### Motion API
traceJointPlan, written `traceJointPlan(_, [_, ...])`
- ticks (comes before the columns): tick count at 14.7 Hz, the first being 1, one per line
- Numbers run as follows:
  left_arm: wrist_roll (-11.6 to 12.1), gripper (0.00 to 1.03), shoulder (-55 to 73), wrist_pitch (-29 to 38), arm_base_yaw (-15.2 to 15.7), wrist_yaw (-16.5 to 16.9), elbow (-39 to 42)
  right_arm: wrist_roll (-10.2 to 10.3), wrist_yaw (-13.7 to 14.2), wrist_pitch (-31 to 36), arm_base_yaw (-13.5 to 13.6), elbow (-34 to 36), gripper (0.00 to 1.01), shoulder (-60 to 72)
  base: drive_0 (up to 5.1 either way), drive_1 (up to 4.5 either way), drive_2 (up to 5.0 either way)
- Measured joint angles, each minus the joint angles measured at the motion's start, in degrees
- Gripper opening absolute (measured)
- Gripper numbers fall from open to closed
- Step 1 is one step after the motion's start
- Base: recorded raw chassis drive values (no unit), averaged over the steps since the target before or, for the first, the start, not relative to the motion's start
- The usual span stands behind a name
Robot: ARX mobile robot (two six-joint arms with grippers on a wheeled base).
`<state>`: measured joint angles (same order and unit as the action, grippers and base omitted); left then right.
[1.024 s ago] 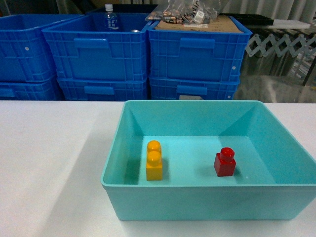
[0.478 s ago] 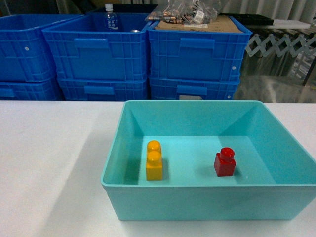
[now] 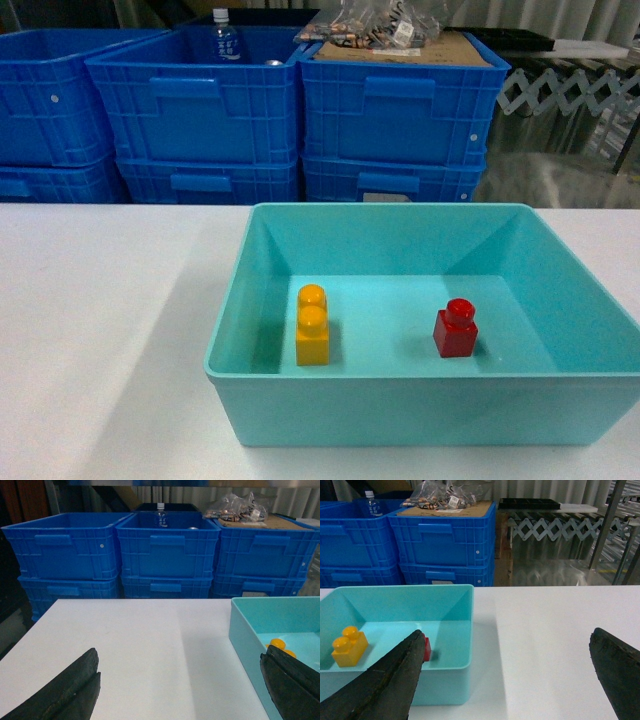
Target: Pick red block from blue box to shelf
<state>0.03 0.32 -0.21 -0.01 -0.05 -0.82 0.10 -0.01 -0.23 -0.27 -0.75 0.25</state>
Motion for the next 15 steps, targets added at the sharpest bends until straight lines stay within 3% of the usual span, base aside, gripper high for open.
traceJointPlan(6, [0.0,0.98,0.0,0.0,0.0,0.0,0.0,0.0,-0.2,-0.2,0.0,0.0,0.98,0.0,0.0,0.00,0.0])
traceJointPlan(7, [0.0,0.98,0.0,0.0,0.0,0.0,0.0,0.5,-10.3,-5.0,-4.3,-1.2,0.98,3.1,0.0,0.00,0.0])
traceJointPlan(8, [0.0,0.98,0.0,0.0,0.0,0.0,0.0,0.9,-16.7,-5.9,-7.0,-1.9,0.98,5.9,0.0,0.00,0.0])
traceJointPlan(9, [0.0,0.98,0.0,-0.1,0.0,0.0,0.0,1.2,-21.8,-5.4,-6.8,-1.9,0.98,5.9,0.0,0.00,0.0])
traceJointPlan(10, [0.0,0.98,0.0,0.0,0.0,0.0,0.0,1.4,-22.9,-5.4,-6.1,-2.1,0.98,5.5,0.0,0.00,0.0])
traceJointPlan(15, [0.0,0.98,0.0,0.0,0.0,0.0,0.0,1.4,-22.9,-5.4,-6.2,-2.1,0.98,5.7,0.0,0.00,0.0])
